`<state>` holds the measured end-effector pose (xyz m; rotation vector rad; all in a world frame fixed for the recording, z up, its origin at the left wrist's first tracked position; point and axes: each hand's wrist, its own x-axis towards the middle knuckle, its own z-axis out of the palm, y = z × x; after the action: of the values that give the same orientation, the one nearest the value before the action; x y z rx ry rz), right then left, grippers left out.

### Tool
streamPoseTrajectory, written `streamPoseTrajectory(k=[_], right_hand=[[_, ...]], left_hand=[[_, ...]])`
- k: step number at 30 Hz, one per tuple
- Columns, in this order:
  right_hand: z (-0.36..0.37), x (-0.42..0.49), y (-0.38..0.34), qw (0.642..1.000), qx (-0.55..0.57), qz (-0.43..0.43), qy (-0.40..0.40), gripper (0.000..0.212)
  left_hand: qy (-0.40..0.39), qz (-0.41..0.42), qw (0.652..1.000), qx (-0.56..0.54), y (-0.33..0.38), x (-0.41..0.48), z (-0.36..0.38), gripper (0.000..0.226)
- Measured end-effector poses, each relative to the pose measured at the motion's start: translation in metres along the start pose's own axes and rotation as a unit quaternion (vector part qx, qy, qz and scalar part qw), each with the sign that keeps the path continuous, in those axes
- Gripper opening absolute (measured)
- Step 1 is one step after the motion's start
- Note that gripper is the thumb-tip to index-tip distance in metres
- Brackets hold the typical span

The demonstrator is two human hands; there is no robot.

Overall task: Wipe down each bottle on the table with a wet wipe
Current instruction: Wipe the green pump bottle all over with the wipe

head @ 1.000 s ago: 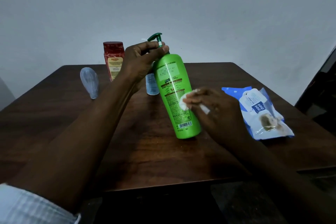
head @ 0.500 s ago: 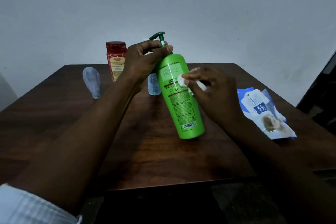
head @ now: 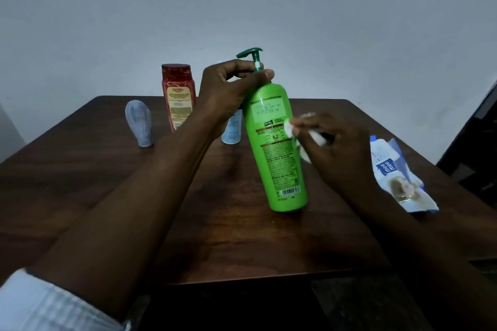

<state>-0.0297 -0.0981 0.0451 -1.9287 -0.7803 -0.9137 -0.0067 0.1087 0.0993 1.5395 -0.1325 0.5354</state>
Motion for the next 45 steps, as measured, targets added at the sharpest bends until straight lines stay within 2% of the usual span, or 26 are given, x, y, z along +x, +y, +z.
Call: streamPoseTrajectory(k=[5, 8, 12, 14, 16, 19, 22, 25, 28, 30, 32, 35, 39, 42, 45], right_hand=[[0.020, 0.042, -0.013, 0.998, -0.016, -0.049, 0.047, 0.012], [0.026, 0.037, -0.018, 0.994, -0.036, -0.098, 0.012, 0.018], [0.024, 0.002, -0.016, 0.978, -0.089, -0.174, -0.071, 0.023], [0.014, -0.018, -0.010, 0.979, -0.077, -0.165, -0.096, 0.025], [0.003, -0.027, -0.005, 0.988, -0.048, -0.120, -0.087, 0.025], [0.000, -0.007, -0.004, 0.997, -0.014, -0.064, -0.045, 0.016], [0.010, 0.029, -0.011, 0.998, -0.016, -0.050, 0.017, 0.013], [0.025, 0.045, -0.023, 0.995, -0.041, -0.090, 0.008, 0.015], [0.032, 0.022, -0.029, 0.976, -0.102, -0.184, -0.057, 0.017], [0.026, -0.008, -0.023, 0.968, -0.110, -0.201, -0.106, 0.018], [0.012, -0.035, -0.015, 0.973, -0.093, -0.170, -0.128, 0.018], [-0.006, -0.050, -0.009, 0.990, -0.048, -0.084, -0.100, 0.017], [-0.003, -0.018, -0.007, 0.999, 0.008, 0.008, -0.051, 0.011], [0.012, -0.005, -0.013, 0.999, 0.009, -0.019, -0.040, 0.015], [0.015, -0.022, -0.019, 0.991, -0.043, -0.093, -0.083, 0.019]], left_hand=[[0.006, -0.002, 1.000, 0.005, -0.001, 0.004, -0.001, 0.032], [0.007, -0.009, 1.000, -0.007, -0.005, 0.007, -0.004, 0.035], [0.004, -0.016, 1.000, -0.006, -0.006, 0.007, -0.006, 0.036], [0.005, -0.024, 1.000, -0.003, -0.006, 0.006, -0.008, 0.037], [0.005, -0.031, 0.999, -0.010, -0.005, 0.004, -0.008, 0.034], [-0.006, -0.031, 0.999, -0.030, 0.001, 0.000, -0.003, 0.024], [-0.013, -0.032, 0.999, -0.042, 0.004, 0.000, 0.003, 0.023], [-0.012, -0.036, 0.998, -0.049, 0.005, 0.000, 0.004, 0.031], [-0.003, -0.040, 0.998, -0.051, 0.003, 0.000, 0.000, 0.025], [0.000, -0.043, 0.998, -0.047, 0.001, 0.000, -0.005, 0.028], [0.002, -0.048, 0.998, -0.047, -0.002, 0.000, -0.010, 0.032], [0.001, -0.053, 0.997, -0.054, -0.004, 0.001, -0.014, 0.027], [0.001, -0.044, 0.997, -0.059, -0.007, 0.001, -0.012, 0.018], [0.005, -0.040, 0.997, -0.061, -0.007, 0.002, -0.012, 0.018], [0.008, -0.044, 0.997, -0.062, -0.007, 0.001, -0.015, 0.016]])
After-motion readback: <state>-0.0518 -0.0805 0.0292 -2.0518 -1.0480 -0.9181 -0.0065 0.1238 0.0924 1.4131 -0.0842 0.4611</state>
